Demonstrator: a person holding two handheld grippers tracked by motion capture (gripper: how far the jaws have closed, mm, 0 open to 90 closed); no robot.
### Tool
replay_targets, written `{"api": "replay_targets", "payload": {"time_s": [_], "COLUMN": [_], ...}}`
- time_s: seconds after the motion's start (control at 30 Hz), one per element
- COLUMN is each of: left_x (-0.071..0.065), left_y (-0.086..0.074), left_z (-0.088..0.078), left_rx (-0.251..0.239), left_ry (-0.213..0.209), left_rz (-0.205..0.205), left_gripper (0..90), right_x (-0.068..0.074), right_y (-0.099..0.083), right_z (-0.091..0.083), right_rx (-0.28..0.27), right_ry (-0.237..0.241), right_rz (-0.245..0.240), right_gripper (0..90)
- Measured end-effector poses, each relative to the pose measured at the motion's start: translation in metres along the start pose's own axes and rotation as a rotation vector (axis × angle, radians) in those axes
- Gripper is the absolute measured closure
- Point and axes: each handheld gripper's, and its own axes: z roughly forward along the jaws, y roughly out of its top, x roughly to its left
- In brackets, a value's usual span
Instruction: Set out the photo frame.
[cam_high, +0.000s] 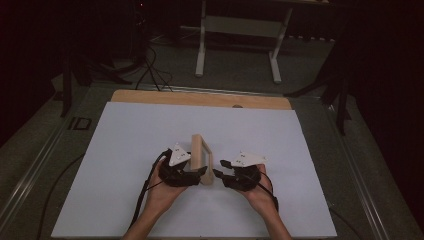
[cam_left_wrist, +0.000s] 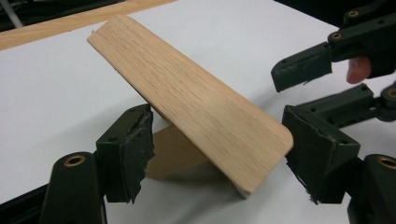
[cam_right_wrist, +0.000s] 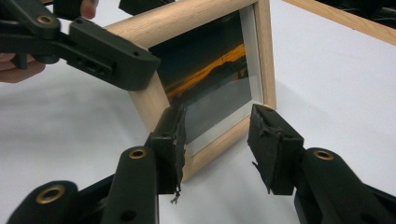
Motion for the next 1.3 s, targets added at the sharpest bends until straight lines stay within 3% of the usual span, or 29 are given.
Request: {"api": "replay_targets", "payload": {"time_s": [0.5, 0.8, 1.3], "left_x": [-0.004, -0.003, -0.006], "left_y": [0.002, 0.002, 0.002], "left_z": [0.011, 0.011, 0.008], "left_rx": [0.015, 0.026, 0.008], "left_ry": [0.023, 0.015, 0.032], "left_rz": [-0.006, -0.007, 0.007], "left_gripper": [26.5, 29.6, 43.5], "right_x": [-0.001, -0.005, -0.008], "right_y": [0.000, 0.000, 0.002], "right_z": [-0.001, -0.006, -0.010], "right_rx": [-0.003, -0.017, -0.031], "right_ry": [0.005, -0.002, -0.011], "right_rz": [0.006, 0.019, 0.031], "right_gripper": [53.2, 52.6, 51.2]}}
